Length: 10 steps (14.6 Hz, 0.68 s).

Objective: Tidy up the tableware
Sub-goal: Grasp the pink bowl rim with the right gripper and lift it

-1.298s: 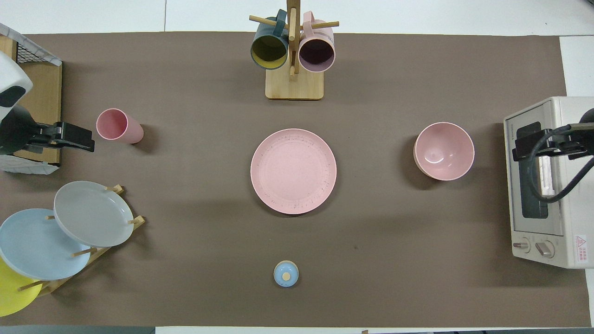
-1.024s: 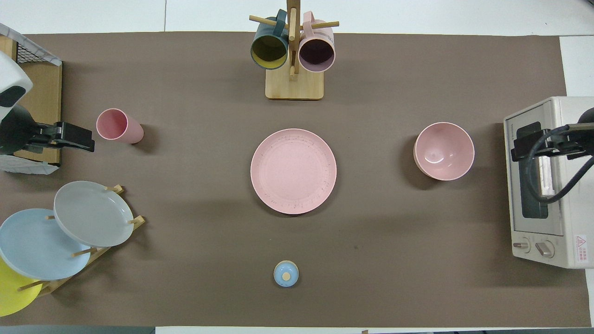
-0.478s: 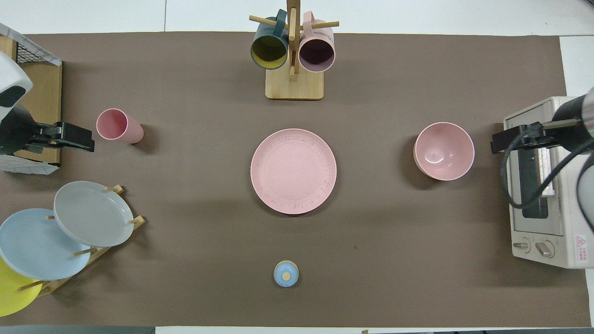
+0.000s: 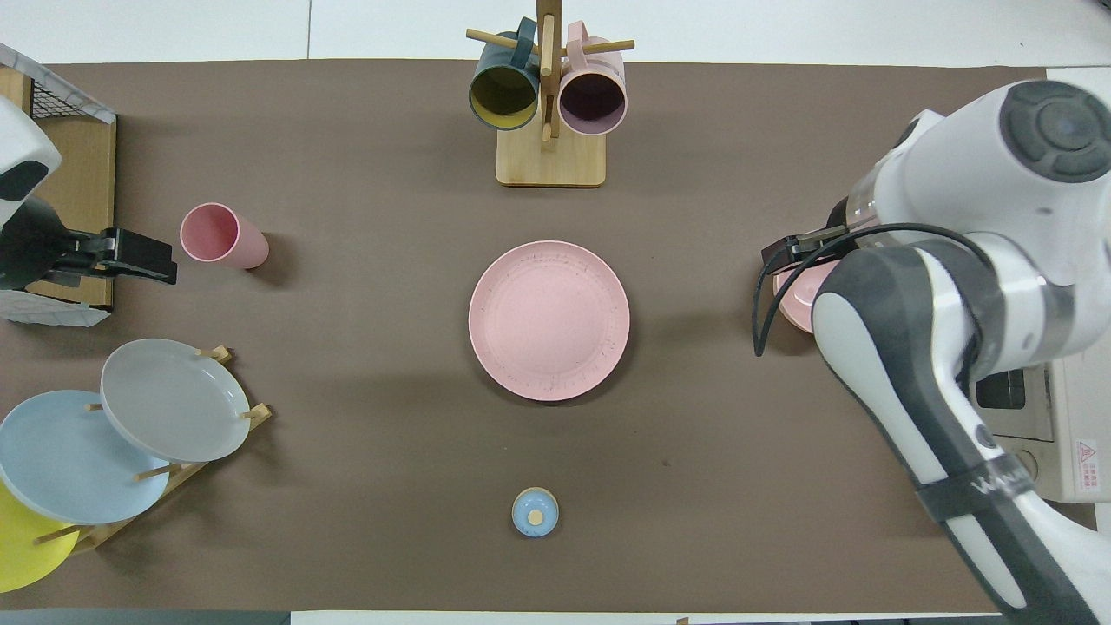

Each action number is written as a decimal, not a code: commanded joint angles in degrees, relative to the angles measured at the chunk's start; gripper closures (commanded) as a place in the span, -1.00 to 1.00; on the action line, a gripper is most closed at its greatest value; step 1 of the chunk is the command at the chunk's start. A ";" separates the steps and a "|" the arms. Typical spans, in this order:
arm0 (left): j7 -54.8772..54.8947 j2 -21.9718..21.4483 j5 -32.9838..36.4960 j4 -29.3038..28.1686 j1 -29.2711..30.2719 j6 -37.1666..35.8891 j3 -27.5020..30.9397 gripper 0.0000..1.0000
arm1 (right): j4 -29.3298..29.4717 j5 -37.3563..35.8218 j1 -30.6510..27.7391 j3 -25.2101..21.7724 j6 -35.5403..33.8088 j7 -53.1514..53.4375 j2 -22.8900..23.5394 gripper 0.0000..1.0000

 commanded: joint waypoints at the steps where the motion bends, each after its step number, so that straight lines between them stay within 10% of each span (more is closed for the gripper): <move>1: 0.82 -0.82 1.04 -0.64 0.45 0.61 -0.20 -1.00 | -12.28 0.09 -0.49 0.09 10.48 0.45 -2.94 -1.00; 10: 0.82 -0.82 1.04 -0.64 0.45 0.53 -0.20 -1.00 | -15.47 -0.78 0.22 0.01 15.78 1.51 1.01 -0.87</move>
